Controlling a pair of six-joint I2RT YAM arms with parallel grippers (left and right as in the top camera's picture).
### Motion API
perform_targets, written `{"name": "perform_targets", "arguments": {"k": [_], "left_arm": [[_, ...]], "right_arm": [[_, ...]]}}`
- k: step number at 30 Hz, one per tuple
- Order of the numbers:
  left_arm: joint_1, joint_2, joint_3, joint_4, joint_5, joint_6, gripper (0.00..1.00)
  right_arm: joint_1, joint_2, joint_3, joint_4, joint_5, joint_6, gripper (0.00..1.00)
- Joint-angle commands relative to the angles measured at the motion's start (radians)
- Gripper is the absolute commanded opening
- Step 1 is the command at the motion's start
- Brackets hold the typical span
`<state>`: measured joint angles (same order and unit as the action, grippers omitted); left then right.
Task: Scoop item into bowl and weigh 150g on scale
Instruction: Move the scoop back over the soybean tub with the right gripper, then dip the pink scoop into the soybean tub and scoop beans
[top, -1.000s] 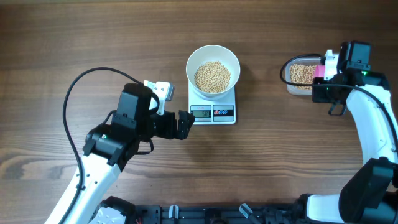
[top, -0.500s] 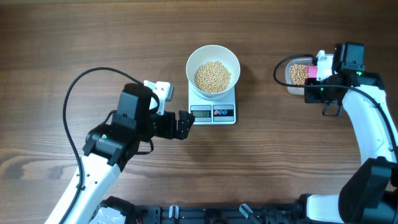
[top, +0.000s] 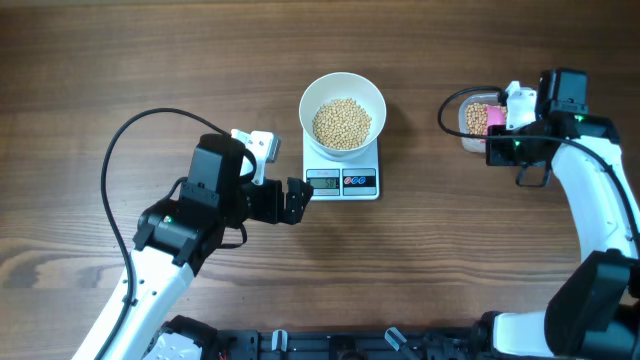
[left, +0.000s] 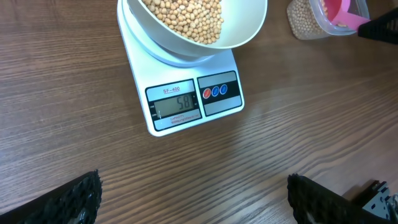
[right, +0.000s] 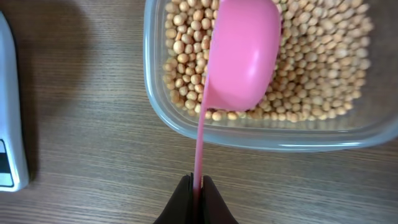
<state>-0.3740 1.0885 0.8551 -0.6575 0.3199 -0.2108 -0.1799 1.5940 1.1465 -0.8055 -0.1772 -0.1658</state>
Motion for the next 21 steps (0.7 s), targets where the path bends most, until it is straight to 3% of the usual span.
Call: {"name": "perform_targets", "arguments": {"k": [1,21], "left_arm": [[-0.004,0.0,-0.004,0.003,0.004,0.017,1.0],[-0.004,0.0,-0.004,0.003,0.004,0.017,1.0]], "right_arm": [[-0.024,0.052,-0.01,0.001,-0.15,-0.018,0.04],[-0.211,0.052,-0.01,-0.026,-0.44,-0.016,0.04]]}}
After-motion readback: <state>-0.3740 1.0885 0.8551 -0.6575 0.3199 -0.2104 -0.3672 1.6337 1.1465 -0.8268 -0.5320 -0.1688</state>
